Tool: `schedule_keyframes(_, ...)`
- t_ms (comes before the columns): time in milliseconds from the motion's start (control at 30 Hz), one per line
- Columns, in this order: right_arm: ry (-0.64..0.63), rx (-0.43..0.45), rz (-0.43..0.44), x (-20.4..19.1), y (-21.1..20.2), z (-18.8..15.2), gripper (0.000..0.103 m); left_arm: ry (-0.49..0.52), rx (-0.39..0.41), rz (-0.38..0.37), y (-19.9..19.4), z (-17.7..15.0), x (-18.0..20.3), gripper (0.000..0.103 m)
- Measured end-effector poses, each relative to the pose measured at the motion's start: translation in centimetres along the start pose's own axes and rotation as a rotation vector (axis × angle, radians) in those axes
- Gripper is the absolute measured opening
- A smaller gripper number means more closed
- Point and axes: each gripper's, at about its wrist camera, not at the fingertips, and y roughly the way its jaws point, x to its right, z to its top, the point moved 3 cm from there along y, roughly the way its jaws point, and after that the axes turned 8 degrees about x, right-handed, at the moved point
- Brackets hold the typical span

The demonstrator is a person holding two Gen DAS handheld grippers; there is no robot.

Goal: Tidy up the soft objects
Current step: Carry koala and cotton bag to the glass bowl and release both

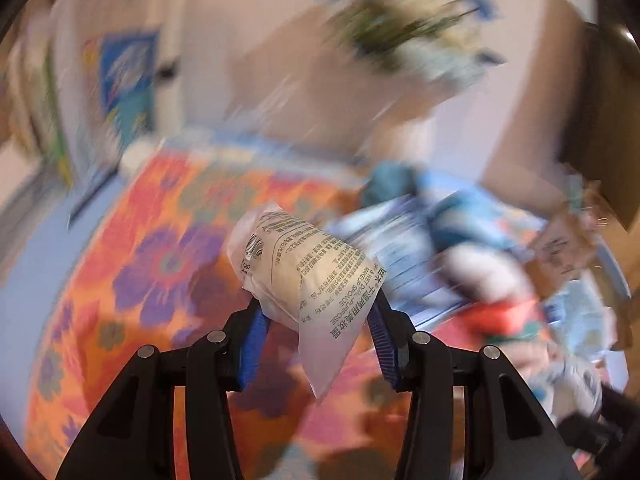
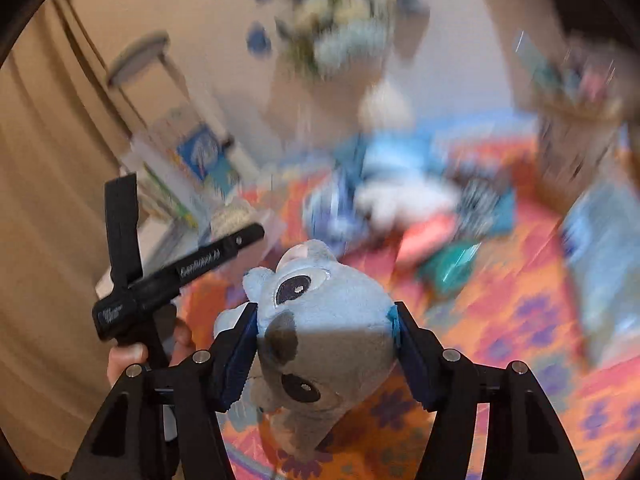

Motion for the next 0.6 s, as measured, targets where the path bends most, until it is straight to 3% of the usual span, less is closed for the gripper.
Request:
schedule_keyframes(100,0.018,0.126,-0.036,1.6,-4.4,3.0,0.063,0.071,0.072,-0.103,-2.5,3.6,5.2,0.044)
schedule_keyframes(233,0.043,0.241,-0.213,6.1,-10.5,7.0,0.063,0.184,0.101,-0.291,-3.9,6.5,14.5,0.044)
schedule_keyframes(400,0.211,0.403,-0.455,14.6,-19.7,10.6,0.063,0.241,0.045,-0.532,-2.9,7.4,27.0,0.044)
schedule_keyframes(467,0.272,0.408,-0.563,17.8,-21.3,10.8,0.063,0.267,0.023,-0.581,-2.0,7.0,31.3,0.044)
schedule_keyframes(600,0.345,0.42,-0.676,22.1,-22.7,10.7,0.063,0.271,-0.048,-0.639,0.6,5.6,37.3,0.044)
